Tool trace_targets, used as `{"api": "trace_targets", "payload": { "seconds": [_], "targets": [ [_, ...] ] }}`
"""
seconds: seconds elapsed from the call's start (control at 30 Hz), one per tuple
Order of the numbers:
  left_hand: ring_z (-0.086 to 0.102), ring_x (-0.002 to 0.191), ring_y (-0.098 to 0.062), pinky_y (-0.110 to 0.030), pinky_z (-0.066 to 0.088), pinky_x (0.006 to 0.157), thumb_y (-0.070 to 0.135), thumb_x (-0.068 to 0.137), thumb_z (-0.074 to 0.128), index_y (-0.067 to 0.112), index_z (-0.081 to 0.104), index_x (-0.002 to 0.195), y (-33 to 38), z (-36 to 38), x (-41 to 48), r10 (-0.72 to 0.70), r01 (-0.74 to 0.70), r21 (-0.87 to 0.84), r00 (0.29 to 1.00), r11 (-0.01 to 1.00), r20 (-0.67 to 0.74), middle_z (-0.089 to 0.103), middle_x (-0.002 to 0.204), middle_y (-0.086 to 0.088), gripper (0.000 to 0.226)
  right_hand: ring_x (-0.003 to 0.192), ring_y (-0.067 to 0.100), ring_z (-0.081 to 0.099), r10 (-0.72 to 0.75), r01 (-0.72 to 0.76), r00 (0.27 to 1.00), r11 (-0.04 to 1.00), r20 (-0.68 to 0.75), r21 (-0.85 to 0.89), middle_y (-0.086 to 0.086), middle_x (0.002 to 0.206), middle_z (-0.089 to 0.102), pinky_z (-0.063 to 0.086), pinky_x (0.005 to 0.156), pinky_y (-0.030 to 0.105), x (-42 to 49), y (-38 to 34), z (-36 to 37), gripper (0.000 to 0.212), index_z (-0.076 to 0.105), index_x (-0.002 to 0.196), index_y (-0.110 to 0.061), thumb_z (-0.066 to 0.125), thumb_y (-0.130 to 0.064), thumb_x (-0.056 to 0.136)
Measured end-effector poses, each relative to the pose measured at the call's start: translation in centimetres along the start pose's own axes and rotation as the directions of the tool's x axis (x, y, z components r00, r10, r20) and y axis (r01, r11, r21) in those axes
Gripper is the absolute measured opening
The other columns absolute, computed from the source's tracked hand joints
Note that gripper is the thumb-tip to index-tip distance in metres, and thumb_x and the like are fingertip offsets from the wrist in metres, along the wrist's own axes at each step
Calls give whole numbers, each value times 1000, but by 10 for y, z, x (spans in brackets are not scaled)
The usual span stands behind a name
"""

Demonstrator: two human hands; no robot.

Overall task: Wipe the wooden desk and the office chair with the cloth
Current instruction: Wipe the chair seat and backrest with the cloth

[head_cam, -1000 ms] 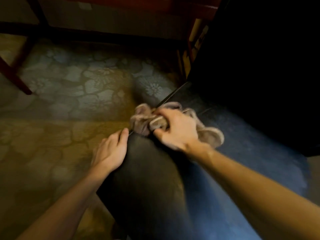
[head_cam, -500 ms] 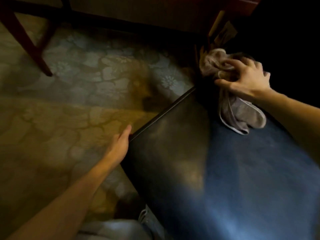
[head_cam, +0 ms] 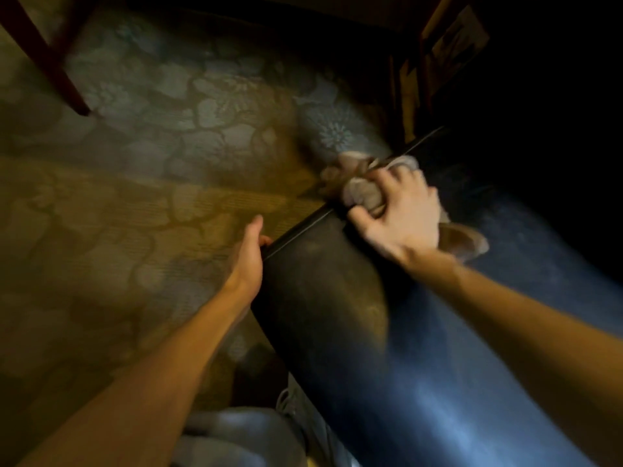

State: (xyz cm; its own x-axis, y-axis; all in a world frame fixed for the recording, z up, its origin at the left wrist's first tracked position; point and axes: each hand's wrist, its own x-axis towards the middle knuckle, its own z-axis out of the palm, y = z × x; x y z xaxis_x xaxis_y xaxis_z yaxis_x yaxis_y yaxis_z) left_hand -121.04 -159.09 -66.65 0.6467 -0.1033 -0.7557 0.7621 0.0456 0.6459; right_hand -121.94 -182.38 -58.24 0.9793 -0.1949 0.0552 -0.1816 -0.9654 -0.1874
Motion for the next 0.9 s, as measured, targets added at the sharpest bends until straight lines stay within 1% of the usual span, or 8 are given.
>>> {"api": "trace_targets", "payload": {
  "seconds": [0.13, 0.27, 0.37, 0.5, 0.6, 0.7, 0.8, 0.9],
  "targets": [
    [61, 126, -30, -48, 45, 112, 91, 77, 47, 15, 68, 130, 1, 5, -8, 85, -93, -95, 993, 991, -86, 66, 133, -12, 95, 117, 30, 49, -124, 122, 991, 991, 48, 48, 4, 117, 56, 40, 93, 48, -74, -74, 4, 61, 62, 120, -30, 48, -68, 75],
    [65, 114, -30, -36, 53, 89, 62, 106, 24, 10, 66, 124, 13, 14, -39, 16, -20, -157, 999, 987, -29, 69, 119, -15, 69, 119, 24, 46, -225, 200, 964, 965, 142, 170, 0, 122, 53, 42, 98, 49, -106, -84, -8, 63, 56, 129, -34, 49, -69, 78],
    [68, 90, -26, -31, 50, 69, 64, 105, 27, 17, 66, 116, 21, 10, -47, -16, 14, -100, 1000, 995, -13, 72, 106, -12, 62, 120, 32, 48, -164, 168, 985, 978, -48, 127, 8, 128, 55, 49, 94, 51, -79, -44, -34, 71, 56, 136, -28, 51, -66, 76],
    [69, 106, -31, -43, 53, 88, 79, 95, 30, 19, 71, 118, 34, -2, -53, -29, 41, -94, 992, 995, 125, 72, 118, -14, 77, 128, 38, 47, 64, -65, 998, 997, 19, 42, 15, 134, 49, 48, 103, 50, -20, 21, -64, 87, 26, 157, -48, 54, -63, 76],
    [64, 117, -33, -54, 46, 104, 86, 89, 30, 21, 69, 123, 38, -5, -55, -33, 68, -187, 982, 980, 186, 68, 127, -14, 83, 138, 39, 40, 170, -169, 977, 985, 128, -13, 16, 145, 44, 41, 109, 53, -23, 9, -31, 78, 35, 153, -45, 57, -63, 81],
    [64, 120, -37, -59, 42, 109, 90, 85, 29, 18, 62, 135, 40, -6, -53, -65, 140, -309, 968, 941, 241, 68, 129, -18, 94, 134, 37, 41, 45, -42, 998, 995, 33, -91, 14, 138, 48, 40, 104, 55, -54, -44, 0, 67, 50, 142, -39, 53, -66, 81],
    [69, 114, -36, -51, 52, 94, 90, 84, 30, 16, 60, 139, 37, -4, -52, -59, 161, -359, 959, 919, 278, 71, 126, -19, 97, 126, 38, 46, -172, 185, 978, 976, 117, -114, 14, 131, 52, 42, 101, 55, -77, -72, 4, 66, 55, 138, -35, 48, -68, 81],
    [65, 119, -37, -50, 50, 95, 88, 87, 27, 15, 65, 134, 38, -7, -56, -46, 147, -380, 964, 913, 262, 68, 131, -19, 94, 115, 38, 52, -481, 497, 860, 865, 169, -66, 14, 123, 56, 47, 93, 56, -100, -82, -3, 62, 64, 129, -31, 53, -66, 80]
  ]
}}
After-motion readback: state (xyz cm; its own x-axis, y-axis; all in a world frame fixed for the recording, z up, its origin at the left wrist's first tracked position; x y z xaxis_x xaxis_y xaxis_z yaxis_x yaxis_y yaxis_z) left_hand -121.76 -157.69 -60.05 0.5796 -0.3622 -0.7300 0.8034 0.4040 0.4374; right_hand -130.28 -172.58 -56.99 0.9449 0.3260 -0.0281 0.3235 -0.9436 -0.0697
